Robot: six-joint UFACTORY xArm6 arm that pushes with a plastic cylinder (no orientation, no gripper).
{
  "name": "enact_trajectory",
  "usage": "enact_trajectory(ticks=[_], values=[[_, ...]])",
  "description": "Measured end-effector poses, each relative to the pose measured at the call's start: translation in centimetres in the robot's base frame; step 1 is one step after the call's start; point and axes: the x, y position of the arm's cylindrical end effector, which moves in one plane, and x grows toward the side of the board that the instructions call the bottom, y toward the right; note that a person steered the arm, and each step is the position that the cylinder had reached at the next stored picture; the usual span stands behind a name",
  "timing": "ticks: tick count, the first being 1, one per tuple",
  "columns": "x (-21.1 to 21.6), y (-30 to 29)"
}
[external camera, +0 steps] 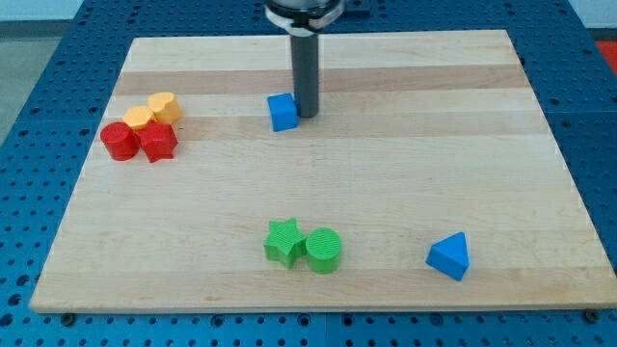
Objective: Move the red star to the green star
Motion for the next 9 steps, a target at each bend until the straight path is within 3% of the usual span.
enact_trajectory(ticks=[2,3,4,6,8,9], values=[[0.4,-7.7],[0.4,-8.9],[0.4,-2.2],[7.7,20.8],[22.8,23.4],[22.9,23.4]])
